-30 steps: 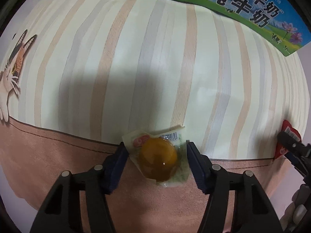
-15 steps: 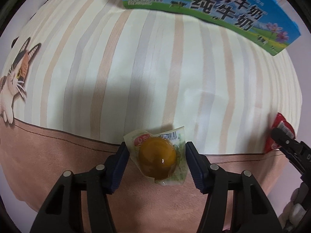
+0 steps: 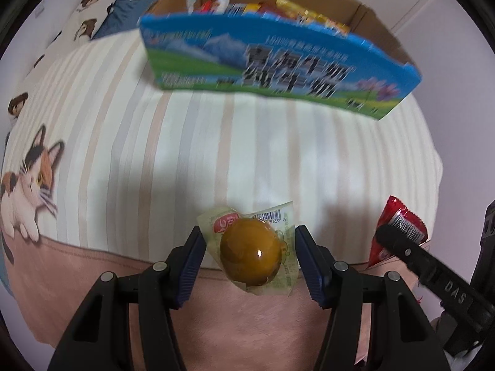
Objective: Organize snacks
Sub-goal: 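Carry the jelly cup and chocolate packet into the box and open both tools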
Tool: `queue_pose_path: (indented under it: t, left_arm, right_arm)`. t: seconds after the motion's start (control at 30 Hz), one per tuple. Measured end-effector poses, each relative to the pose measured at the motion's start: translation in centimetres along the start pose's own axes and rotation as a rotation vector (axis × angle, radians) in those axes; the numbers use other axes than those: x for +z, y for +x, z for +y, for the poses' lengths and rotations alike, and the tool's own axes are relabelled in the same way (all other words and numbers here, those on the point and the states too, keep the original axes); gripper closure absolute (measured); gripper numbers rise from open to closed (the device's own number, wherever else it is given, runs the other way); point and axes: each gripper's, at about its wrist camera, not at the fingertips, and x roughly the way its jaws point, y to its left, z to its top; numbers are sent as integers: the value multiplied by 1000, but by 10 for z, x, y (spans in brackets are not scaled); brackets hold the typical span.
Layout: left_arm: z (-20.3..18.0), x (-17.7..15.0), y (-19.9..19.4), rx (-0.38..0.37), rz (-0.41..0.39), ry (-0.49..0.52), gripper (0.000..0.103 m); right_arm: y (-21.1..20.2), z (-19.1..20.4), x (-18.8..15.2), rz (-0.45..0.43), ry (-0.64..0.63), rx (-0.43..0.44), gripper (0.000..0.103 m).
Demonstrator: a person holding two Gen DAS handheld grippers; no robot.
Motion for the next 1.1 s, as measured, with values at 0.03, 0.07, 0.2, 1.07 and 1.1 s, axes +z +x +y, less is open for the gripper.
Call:
queue_pose_path:
  t: [0.03, 0.07, 0.2, 1.07, 1.1]
  left_arm:
    - [-1, 5, -3, -5, -6, 4, 47]
    - [0, 8, -7, -12, -13, 4, 47]
    - [-7, 23, -25, -44, -42, 11, 47]
    - [-31, 241, -14, -46, -37, 86, 47]
    - [-31, 246, -5, -39, -12, 88, 47]
  right_arm:
    - [-3, 5, 2, -6, -9, 7, 57]
    - [-8, 9, 4, -14, -19, 14, 57]
    - [-21, 28, 14, -37, -55, 40, 57]
    - [-35, 82, 216, -112, -155, -22, 57]
    - [-30, 82, 221, -105, -159, -37, 57]
